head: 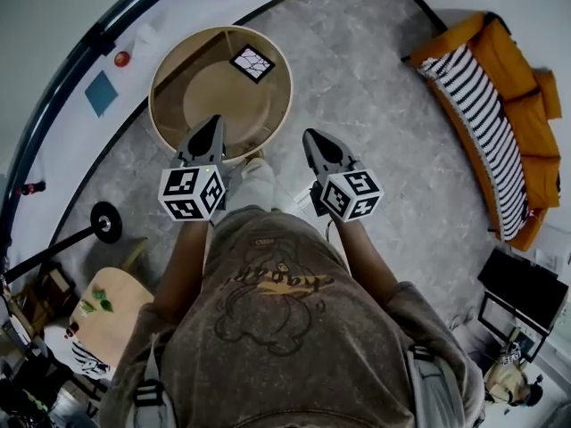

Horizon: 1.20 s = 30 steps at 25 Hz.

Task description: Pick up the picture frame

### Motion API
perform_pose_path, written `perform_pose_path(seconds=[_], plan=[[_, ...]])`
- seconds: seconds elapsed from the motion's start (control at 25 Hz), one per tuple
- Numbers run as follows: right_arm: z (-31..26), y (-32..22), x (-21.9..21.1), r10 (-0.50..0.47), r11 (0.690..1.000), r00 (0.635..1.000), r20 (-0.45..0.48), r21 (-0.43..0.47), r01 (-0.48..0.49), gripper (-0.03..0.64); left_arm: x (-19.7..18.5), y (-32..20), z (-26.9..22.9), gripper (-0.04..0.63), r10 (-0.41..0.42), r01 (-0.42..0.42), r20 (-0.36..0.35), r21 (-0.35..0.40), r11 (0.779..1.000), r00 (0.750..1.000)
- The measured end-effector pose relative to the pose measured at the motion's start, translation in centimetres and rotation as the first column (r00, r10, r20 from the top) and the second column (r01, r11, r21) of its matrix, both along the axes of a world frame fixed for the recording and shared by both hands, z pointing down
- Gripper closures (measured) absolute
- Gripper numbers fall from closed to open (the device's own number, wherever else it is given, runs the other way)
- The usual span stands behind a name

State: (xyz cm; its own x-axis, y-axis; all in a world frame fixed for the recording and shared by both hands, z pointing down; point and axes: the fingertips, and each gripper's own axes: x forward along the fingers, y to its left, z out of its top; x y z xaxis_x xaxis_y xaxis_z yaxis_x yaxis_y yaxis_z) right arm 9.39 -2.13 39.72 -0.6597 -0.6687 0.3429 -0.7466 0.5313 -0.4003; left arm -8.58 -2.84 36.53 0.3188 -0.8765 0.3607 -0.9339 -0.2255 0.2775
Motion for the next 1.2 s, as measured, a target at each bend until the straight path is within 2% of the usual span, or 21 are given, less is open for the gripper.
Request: perform_pose_path(seconds=[0.36,0.76,1.2], plan=[[-0.3,-7.6,-3.1,0.009,1.000,1.000,-0.005,-0.011,-0.009,0.598,-3.1,-7.8,0.0,0.577,0.026,-0.026,0.020,-0.011,1.000,0.999],[-0.9,-14.8,-5.7,0.032,1.000,0.999,-0.015,0.000,-0.032,0.598,-4.9,-15.2,-0.3,0.577,0.062,-0.062,0.022,0.001,0.998,0.998],[-0.8,-19.2,-6.1,0.021,1.000,1.000,-0.015,-0.007,-0.021,0.598,-5.1,-19.3,0.3,0.577,0.053,-0.053,0.030,-0.014,0.999,0.998]])
